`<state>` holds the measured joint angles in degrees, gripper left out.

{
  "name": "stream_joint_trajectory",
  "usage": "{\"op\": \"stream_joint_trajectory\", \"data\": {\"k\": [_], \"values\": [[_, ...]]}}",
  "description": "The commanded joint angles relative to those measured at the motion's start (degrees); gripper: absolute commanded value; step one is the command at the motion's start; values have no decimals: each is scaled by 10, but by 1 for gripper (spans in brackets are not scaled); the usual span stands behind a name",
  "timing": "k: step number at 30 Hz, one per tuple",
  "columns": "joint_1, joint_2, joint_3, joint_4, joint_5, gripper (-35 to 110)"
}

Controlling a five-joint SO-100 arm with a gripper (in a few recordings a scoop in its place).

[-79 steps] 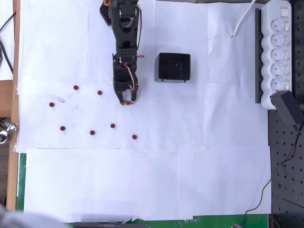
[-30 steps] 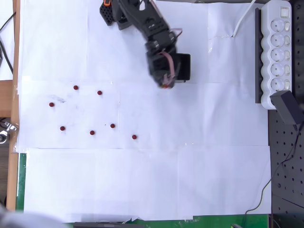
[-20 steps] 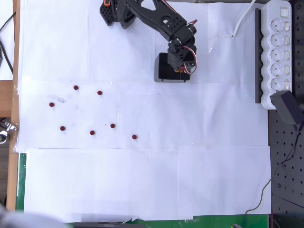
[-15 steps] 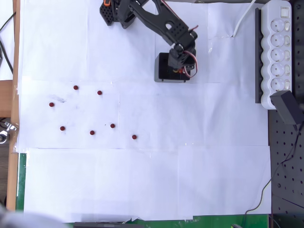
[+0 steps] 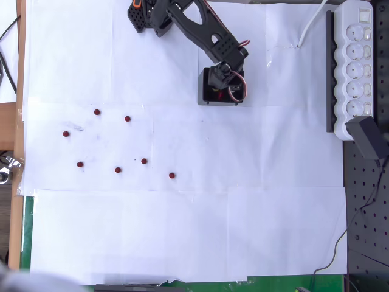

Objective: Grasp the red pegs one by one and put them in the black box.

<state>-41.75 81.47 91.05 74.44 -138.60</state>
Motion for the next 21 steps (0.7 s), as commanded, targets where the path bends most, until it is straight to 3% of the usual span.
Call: {"op": "stream_joint_trajectory", "data": {"k": [1,7,14,21], "values": [[27,-124,85,44,13,21],[164,-226,-77,25,178,21],[354,-282,-383,-208,383,19],[439,-263,-541,-404,442,13]]}}
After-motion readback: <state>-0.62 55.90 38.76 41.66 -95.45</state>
